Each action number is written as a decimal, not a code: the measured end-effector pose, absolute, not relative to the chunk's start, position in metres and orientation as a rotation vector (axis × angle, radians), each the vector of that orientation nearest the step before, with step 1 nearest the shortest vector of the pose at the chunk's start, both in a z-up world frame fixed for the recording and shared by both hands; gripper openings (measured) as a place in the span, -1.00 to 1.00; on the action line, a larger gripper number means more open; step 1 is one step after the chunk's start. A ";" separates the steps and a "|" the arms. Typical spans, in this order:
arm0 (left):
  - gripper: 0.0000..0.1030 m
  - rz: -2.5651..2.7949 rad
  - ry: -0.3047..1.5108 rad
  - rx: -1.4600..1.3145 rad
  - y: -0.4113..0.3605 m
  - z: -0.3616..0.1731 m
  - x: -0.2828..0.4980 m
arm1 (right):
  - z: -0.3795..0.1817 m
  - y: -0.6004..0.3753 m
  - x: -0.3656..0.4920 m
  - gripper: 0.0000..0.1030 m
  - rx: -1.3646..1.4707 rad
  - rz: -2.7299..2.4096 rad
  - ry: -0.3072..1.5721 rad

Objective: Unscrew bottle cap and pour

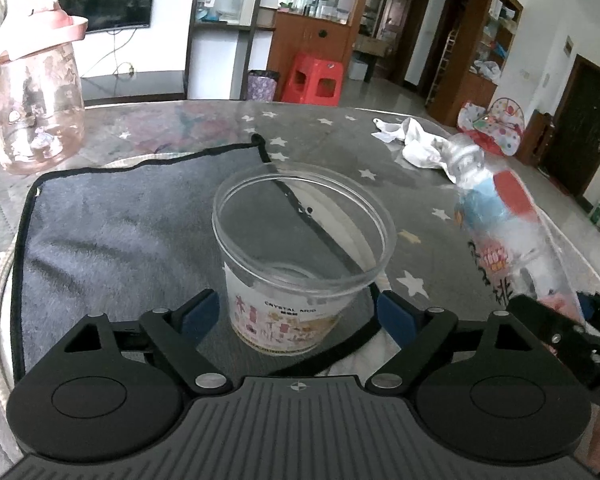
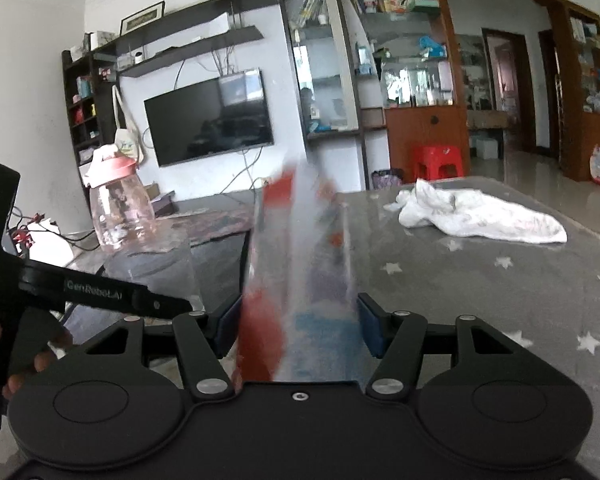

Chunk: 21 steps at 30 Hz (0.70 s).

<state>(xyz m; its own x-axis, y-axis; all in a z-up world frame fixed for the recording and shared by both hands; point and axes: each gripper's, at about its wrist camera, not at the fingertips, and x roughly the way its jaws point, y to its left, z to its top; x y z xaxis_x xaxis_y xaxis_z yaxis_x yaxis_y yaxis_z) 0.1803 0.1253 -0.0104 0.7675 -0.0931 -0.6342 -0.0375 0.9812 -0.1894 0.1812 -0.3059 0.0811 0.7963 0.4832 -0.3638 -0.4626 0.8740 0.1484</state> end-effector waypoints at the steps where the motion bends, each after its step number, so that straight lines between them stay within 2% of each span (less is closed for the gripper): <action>1: 0.69 -0.030 0.696 -0.195 0.125 -0.010 0.180 | 0.080 -0.306 0.180 0.19 0.050 0.506 0.406; 21: 0.69 -0.025 0.705 -0.195 0.119 0.000 0.156 | 0.082 -0.313 0.169 0.20 0.065 0.537 0.351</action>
